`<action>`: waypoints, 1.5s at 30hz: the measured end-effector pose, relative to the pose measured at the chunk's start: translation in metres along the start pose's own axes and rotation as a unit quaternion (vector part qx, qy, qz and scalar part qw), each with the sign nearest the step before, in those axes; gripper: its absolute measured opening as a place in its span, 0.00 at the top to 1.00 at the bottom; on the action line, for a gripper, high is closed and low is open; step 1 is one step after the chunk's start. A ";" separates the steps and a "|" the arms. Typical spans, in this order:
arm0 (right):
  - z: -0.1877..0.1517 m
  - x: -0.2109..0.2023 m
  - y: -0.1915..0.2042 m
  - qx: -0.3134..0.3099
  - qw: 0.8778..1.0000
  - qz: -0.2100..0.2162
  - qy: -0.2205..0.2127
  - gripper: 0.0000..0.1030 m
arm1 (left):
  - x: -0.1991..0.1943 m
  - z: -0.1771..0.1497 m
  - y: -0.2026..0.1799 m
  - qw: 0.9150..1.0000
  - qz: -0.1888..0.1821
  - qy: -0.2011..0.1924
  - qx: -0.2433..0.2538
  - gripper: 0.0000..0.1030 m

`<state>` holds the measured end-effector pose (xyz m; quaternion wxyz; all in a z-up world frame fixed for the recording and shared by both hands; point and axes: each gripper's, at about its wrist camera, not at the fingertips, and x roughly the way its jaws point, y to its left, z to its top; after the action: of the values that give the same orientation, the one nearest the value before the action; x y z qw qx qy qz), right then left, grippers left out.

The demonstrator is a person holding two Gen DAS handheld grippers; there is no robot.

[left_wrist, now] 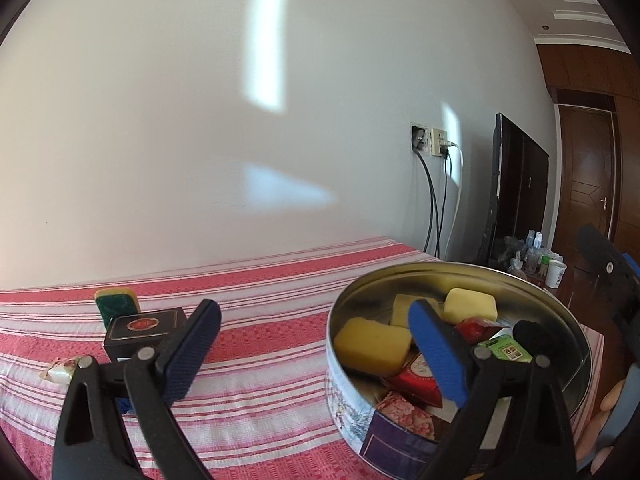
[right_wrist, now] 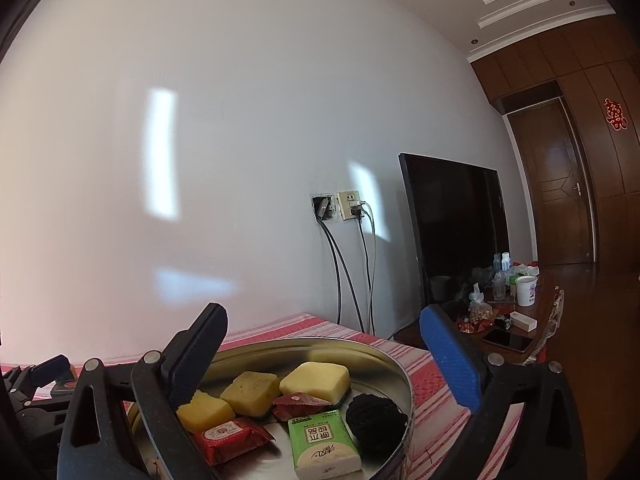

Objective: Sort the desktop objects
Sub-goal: 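Withdraw both grippers from the tin back over the table objects, then grasp the blue knit ball with the right gripper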

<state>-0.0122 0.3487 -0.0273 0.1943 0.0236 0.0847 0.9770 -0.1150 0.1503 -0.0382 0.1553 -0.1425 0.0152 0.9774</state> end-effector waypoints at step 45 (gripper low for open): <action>-0.081 0.019 0.292 -0.162 0.904 0.276 0.284 0.14 | -0.032 -0.044 0.319 0.948 0.201 0.153 -0.193 0.06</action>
<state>-0.1461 0.0774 -0.0558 -0.1144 -0.2646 -0.0327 0.9570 -0.1719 -0.1660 -0.0756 -0.0790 -0.3119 -0.1214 0.9390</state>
